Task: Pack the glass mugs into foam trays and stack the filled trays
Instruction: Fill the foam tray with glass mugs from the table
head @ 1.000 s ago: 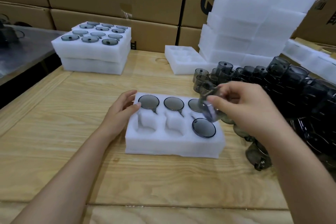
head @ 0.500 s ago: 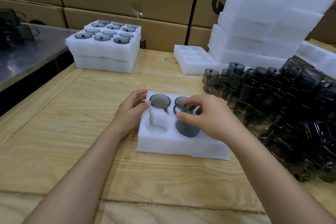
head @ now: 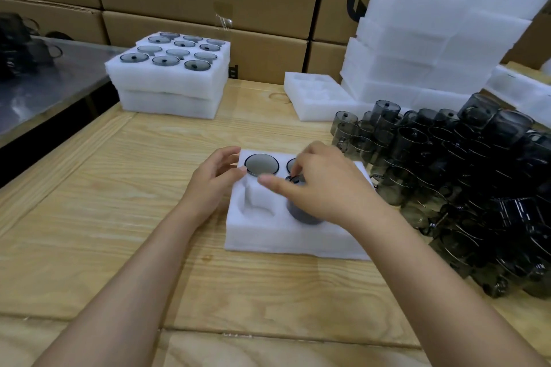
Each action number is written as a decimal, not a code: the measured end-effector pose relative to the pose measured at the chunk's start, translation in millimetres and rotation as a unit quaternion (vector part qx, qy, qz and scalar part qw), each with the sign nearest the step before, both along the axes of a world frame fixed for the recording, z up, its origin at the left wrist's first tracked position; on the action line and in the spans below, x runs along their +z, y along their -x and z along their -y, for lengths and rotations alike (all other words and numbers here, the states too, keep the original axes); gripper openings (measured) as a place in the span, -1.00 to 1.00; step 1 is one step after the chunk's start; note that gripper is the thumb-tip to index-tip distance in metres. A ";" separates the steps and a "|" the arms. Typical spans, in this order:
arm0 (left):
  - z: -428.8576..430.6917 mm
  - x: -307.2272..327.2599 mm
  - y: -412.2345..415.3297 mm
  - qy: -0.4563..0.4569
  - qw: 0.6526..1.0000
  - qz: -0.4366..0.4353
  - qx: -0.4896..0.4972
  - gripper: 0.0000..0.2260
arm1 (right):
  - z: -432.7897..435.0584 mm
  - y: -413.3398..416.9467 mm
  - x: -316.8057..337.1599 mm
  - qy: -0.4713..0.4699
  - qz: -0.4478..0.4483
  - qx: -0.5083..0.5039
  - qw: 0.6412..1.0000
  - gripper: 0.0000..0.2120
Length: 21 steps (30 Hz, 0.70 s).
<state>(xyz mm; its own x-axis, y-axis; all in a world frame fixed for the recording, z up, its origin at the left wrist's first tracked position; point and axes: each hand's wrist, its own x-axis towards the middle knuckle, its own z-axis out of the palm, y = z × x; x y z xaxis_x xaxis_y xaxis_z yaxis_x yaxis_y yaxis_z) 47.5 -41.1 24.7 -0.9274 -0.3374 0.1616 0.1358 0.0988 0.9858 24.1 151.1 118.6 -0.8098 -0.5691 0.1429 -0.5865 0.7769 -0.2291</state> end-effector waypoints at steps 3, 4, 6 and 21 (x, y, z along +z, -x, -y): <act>1.6 0.0 0.1 -0.003 1.000 -0.002 -0.006 -0.58 | 18.3 11.5 -3.1 -0.005 0.037 0.042 0.998 -0.29; 1.4 -0.3 -0.7 -0.004 1.000 -0.003 -0.011 -0.60 | 22.7 14.1 -6.9 -0.036 0.056 0.053 0.996 -0.30; -1.5 0.9 -2.5 0.003 1.000 -0.002 -0.008 -0.61 | 25.2 19.9 -15.9 -0.085 0.080 0.068 0.991 -0.30; -89.8 54.8 -19.7 0.505 0.848 -0.054 -0.150 -0.50 | 14.6 12.0 -51.2 -0.136 0.007 0.033 0.990 -0.32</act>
